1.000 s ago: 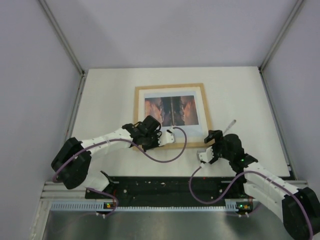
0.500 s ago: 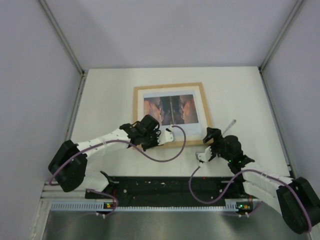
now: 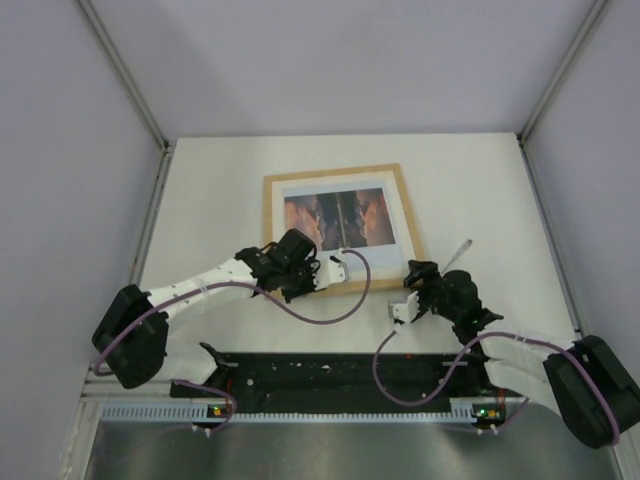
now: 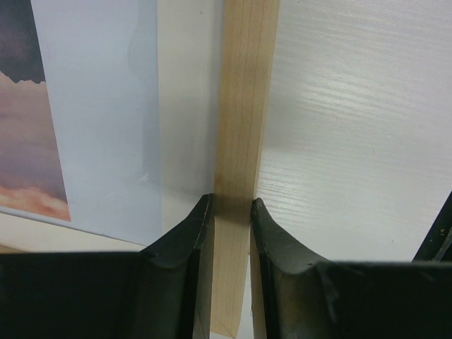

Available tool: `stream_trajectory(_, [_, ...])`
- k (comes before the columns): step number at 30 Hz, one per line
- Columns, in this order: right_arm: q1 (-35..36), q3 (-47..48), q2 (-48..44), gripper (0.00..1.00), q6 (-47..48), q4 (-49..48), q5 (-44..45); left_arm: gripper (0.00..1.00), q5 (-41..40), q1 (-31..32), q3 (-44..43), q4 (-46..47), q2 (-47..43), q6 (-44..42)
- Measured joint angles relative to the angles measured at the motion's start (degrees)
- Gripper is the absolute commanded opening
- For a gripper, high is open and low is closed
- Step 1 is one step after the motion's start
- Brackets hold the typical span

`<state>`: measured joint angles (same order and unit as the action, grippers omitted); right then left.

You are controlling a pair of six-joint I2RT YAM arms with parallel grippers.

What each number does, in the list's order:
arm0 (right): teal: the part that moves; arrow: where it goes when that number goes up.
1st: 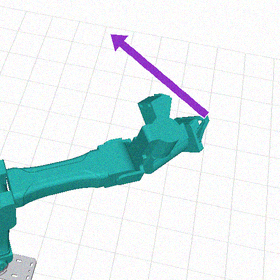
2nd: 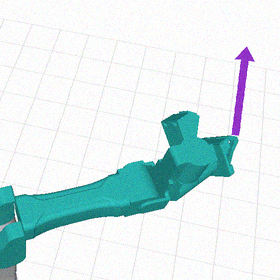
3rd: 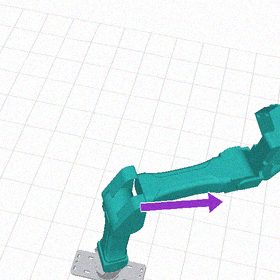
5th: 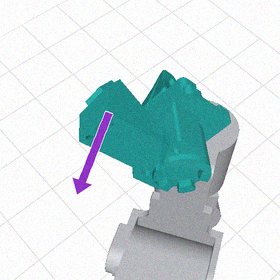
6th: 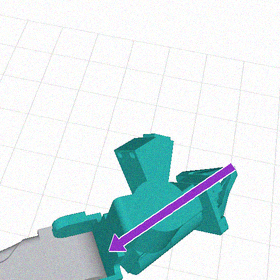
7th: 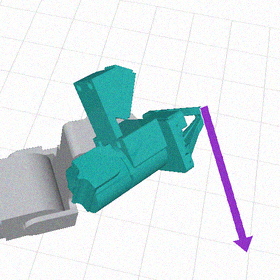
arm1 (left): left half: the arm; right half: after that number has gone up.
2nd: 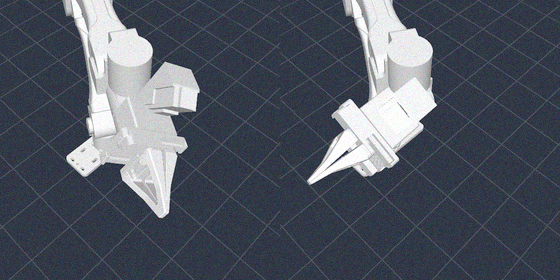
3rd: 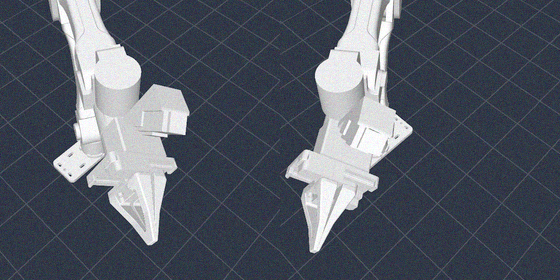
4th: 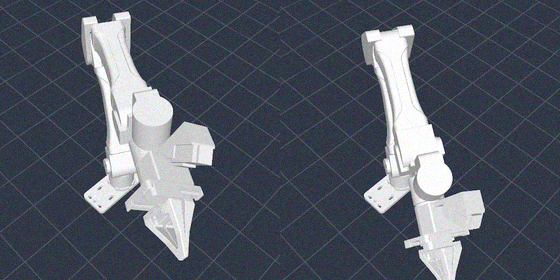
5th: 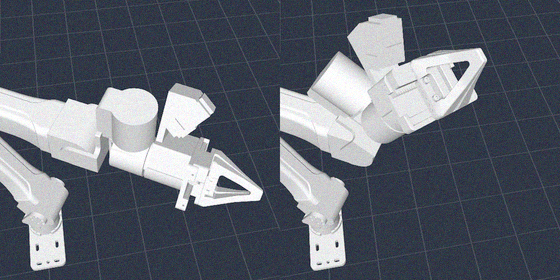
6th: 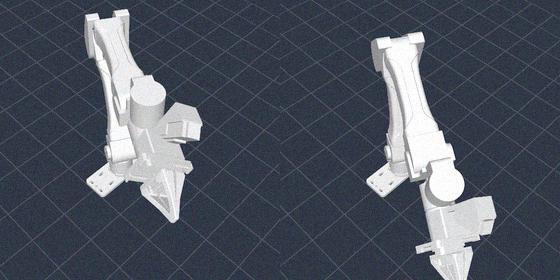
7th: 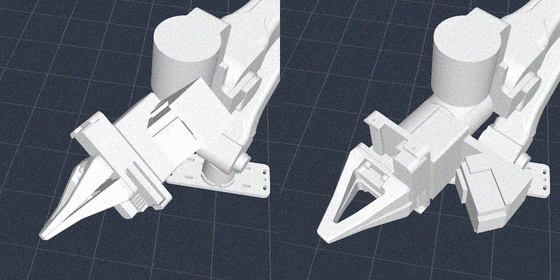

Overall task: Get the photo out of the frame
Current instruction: Turn over the photo frame at the center of the board.

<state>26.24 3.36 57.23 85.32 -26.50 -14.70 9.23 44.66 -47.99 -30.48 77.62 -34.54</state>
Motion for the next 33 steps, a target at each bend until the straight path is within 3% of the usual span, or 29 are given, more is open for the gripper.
stream_trajectory(8, [1.7,0.0,4.0,0.71,-1.5,-3.3,0.3,0.00,0.3,0.0,0.0,-0.1,-1.0,0.1])
stream_trajectory(13, [2.3,0.0,8.9,0.65,-1.4,-10.4,2.2,0.00,0.5,0.0,0.0,-0.3,-1.4,0.2])
stream_trajectory(18, [3.4,0.0,14.8,0.44,-1.4,-18.5,5.3,0.00,1.0,0.0,0.0,-0.6,-1.4,0.2])
stream_trajectory(21, [4.3,0.0,17.3,0.22,-1.4,-21.4,7.0,0.00,1.1,0.0,0.0,-0.5,-1.7,0.2])
stream_trajectory(23, [4.8,-0.3,18.3,0.02,-1.0,-24.4,8.1,0.00,1.1,-0.1,0.0,-0.5,-2.1,0.2])
stream_trajectory(25, [5.2,-0.3,18.4,0.00,1.1,-28.3,9.1,0.00,0.4,-0.4,0.0,-0.5,-3.0,0.2])
stream_trajectory(27, [5.6,-0.4,18.5,0.00,1.5,-29.9,9.8,0.16,0.0,-0.6,0.0,-0.6,-4.4,0.2])
stream_trajectory(29, [5.8,-0.4,18.6,0.00,1.4,-30.3,10.2,0.44,-0.2,-0.6,0.0,-0.7,-5.0,0.2])
stream_trajectory(33, [6.0,-0.4,18.0,0.00,0.1,-30.5,10.5,0.88,-1.4,-0.5,0.0,0.0,-6.6,0.1])
